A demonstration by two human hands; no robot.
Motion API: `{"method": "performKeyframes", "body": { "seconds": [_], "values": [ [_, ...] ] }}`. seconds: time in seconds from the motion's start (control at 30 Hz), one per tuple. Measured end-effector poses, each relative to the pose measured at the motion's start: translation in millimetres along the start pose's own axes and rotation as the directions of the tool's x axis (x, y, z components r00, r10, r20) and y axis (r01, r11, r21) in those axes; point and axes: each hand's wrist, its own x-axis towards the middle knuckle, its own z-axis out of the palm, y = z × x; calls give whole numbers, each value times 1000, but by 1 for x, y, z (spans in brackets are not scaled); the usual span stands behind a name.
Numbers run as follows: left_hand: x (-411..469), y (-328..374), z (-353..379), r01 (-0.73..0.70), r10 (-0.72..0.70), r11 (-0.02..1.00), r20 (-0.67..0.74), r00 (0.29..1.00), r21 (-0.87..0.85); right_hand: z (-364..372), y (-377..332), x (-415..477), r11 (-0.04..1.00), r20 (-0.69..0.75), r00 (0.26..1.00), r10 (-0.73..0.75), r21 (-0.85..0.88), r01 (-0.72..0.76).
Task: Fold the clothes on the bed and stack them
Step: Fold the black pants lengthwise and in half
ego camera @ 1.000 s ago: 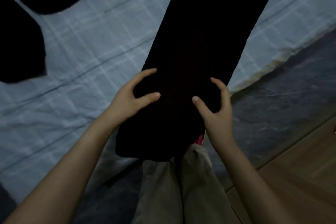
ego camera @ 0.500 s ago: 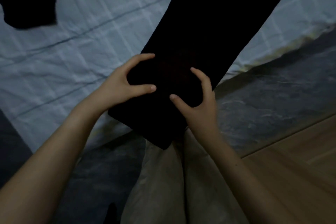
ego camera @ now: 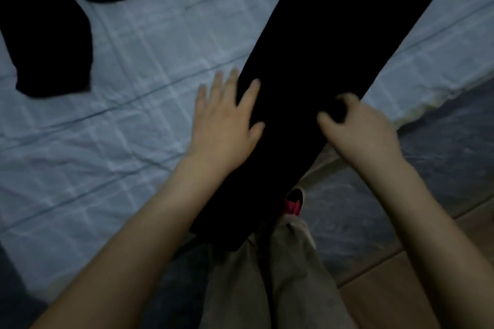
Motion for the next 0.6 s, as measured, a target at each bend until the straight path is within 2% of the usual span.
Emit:
{"method": "performKeyframes", "body": {
  "seconds": [0.07, 0.13, 0.23, 0.33, 0.47, 0.57, 0.6],
  "values": [
    [48, 16, 8, -113, 102, 991, -150, 983, -66, 1, -5, 42, 996, -281, 958, -54, 49, 71],
    [80, 24, 28, -164, 159, 986, -153, 975, -21, 10, -2, 81, 990, -356, 924, -140, -50, 131],
    [92, 17, 63, -198, 200, 980, -95, 975, 30, 33, 16, 112, 980, -320, 934, -157, -168, 107],
    [93, 12, 76, -197, 200, 980, -98, 975, 37, 52, 26, 114, 979, -340, 926, -163, -170, 110],
    [95, 18, 65, -198, 201, 978, -54, 978, 66, 50, 25, 116, 981, -339, 930, -142, -172, 87],
    [102, 28, 40, -169, 169, 978, 17, 986, 125, 38, 21, 114, 976, -250, 955, -161, -184, 116],
    [109, 32, 31, -156, 158, 980, -2, 988, 126, 33, 20, 115, 975, -217, 961, -174, -175, 137]
  ]
}}
